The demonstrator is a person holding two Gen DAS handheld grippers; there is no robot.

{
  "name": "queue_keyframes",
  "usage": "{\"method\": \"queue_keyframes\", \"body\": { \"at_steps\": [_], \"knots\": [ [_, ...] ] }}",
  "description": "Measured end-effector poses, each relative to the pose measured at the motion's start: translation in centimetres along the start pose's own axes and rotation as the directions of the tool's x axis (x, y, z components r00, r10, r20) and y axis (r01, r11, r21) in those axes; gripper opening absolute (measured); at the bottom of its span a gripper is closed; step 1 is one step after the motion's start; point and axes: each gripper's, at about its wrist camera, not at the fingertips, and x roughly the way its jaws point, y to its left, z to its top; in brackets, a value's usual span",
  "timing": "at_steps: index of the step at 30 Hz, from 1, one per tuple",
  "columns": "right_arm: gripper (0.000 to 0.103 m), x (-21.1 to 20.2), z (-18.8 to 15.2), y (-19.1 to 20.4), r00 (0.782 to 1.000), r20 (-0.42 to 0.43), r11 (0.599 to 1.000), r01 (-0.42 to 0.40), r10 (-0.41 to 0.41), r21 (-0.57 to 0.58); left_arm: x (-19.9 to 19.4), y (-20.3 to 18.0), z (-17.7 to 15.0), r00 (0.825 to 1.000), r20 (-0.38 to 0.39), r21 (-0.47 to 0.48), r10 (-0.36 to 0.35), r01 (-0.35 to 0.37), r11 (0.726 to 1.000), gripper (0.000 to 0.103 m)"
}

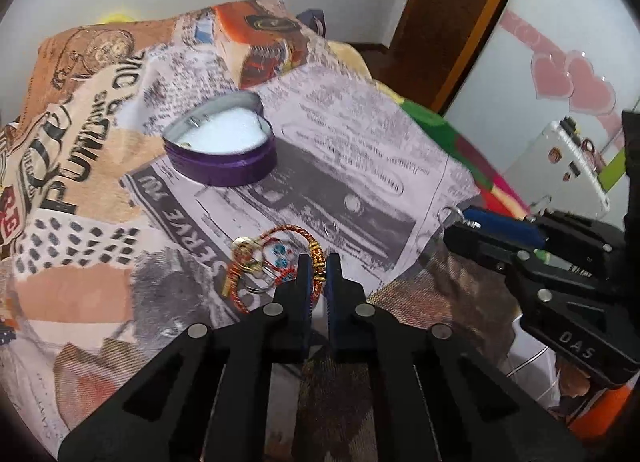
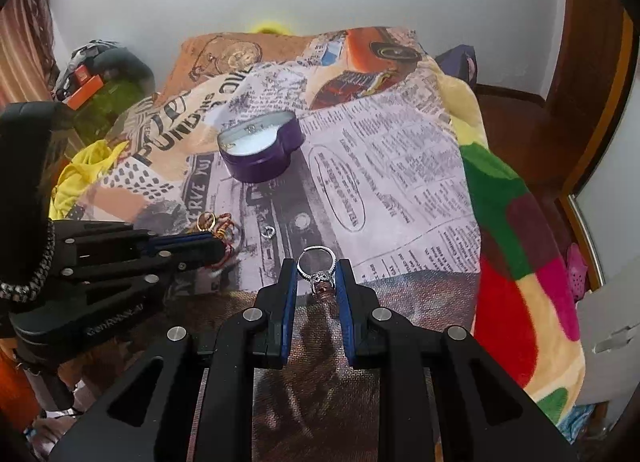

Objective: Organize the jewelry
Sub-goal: 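Grasp the orange beaded bracelet with the left gripper, then carry the bracelet in the left gripper over the tin while the right carries the ring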

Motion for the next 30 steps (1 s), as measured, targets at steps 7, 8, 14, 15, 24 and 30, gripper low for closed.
{"method": "queue_keyframes", "body": {
  "at_steps": [7, 8, 14, 15, 24, 30],
  "knots": [
    [0.017, -1.4, 1.0, 1.2, 0.999, 0.037, 1.000, 0.002, -0.002, -0.021, -4.3, 1.2, 0.8, 0.996, 0.092, -0.026, -0.004, 0.006, 1.000, 0.005],
    [0.017, -1.5, 1.1, 1.4, 0.999, 0.042, 1.000, 0.003, -0.002, -0.024, -4.9, 1.3, 0.9, 0.995, 0.104, -0.029, -0.004, 0.007, 1.000, 0.005],
    [0.017, -2.1, 2.1, 2.7, 0.997, 0.072, 0.999, 0.003, 0.001, -0.049, -7.9, 2.7, 1.6, 0.984, 0.176, -0.052, 0.001, 0.008, 0.999, 0.005],
    [0.017, -2.2, 2.4, 2.9, 0.997, 0.080, 0.999, 0.003, 0.001, -0.053, -8.3, 2.9, 1.7, 0.983, 0.184, -0.055, 0.000, 0.010, 0.998, 0.005],
    [0.017, -2.0, 4.2, 3.8, 0.994, 0.112, 0.998, 0.003, 0.003, -0.059, -9.4, 4.9, 3.1, 0.972, 0.234, -0.071, 0.022, -0.005, 0.997, 0.005],
    [0.017, -1.3, 5.4, 4.1, 0.993, 0.122, 0.998, 0.001, 0.006, -0.061, -8.9, 6.0, 4.3, 0.969, 0.245, -0.071, 0.022, -0.005, 0.997, 0.005]
  ]
}}
